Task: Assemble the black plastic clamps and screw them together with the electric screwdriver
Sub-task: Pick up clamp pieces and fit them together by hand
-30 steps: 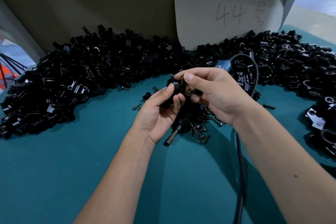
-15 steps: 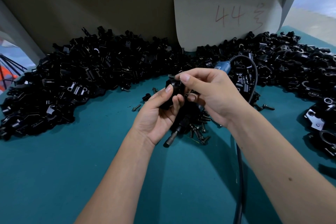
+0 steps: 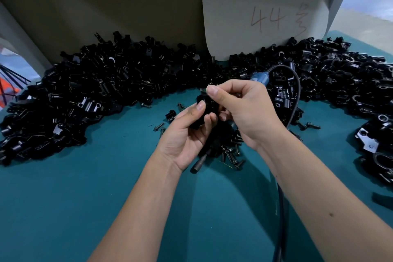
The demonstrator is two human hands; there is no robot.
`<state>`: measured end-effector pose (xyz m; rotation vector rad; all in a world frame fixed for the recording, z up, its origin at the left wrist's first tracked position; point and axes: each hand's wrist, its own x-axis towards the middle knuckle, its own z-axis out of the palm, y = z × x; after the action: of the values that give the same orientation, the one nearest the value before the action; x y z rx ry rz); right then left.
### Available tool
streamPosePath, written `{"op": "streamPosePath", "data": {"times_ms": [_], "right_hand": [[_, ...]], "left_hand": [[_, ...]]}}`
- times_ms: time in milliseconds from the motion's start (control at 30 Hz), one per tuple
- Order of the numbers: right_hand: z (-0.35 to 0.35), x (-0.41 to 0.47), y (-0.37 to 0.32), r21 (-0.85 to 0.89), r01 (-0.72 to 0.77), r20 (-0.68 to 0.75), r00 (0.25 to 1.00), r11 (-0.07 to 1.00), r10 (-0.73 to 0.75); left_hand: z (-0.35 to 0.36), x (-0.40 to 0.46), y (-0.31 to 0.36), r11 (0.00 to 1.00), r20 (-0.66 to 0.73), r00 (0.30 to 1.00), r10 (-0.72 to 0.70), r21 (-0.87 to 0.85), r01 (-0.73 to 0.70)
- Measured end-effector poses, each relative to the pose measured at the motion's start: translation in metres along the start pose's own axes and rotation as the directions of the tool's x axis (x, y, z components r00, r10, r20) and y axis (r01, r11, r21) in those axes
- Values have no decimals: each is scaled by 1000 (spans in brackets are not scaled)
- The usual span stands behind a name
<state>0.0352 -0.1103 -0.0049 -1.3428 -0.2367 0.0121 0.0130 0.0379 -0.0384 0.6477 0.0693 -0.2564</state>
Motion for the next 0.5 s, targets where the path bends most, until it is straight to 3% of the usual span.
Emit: {"op": "streamPosePath", "data": {"times_ms": [167, 233, 367, 500], "right_hand": [[4, 0, 5, -42, -2, -153, 988, 999, -5], [1, 2, 5, -113, 4, -105, 994, 994, -16], [-4, 1, 2, -70, 7, 49, 999, 998, -4], [-1, 0, 5, -105, 22, -68, 997, 994, -29]], "left_hand": [[1, 2, -5, 987, 19, 996, 89, 134, -91], [1, 3, -7, 984, 14, 993, 119, 130, -120], [-2, 3, -4, 982, 14, 989, 149, 112, -150], [-1, 4, -6, 977, 27, 988, 154, 145, -156]]}}
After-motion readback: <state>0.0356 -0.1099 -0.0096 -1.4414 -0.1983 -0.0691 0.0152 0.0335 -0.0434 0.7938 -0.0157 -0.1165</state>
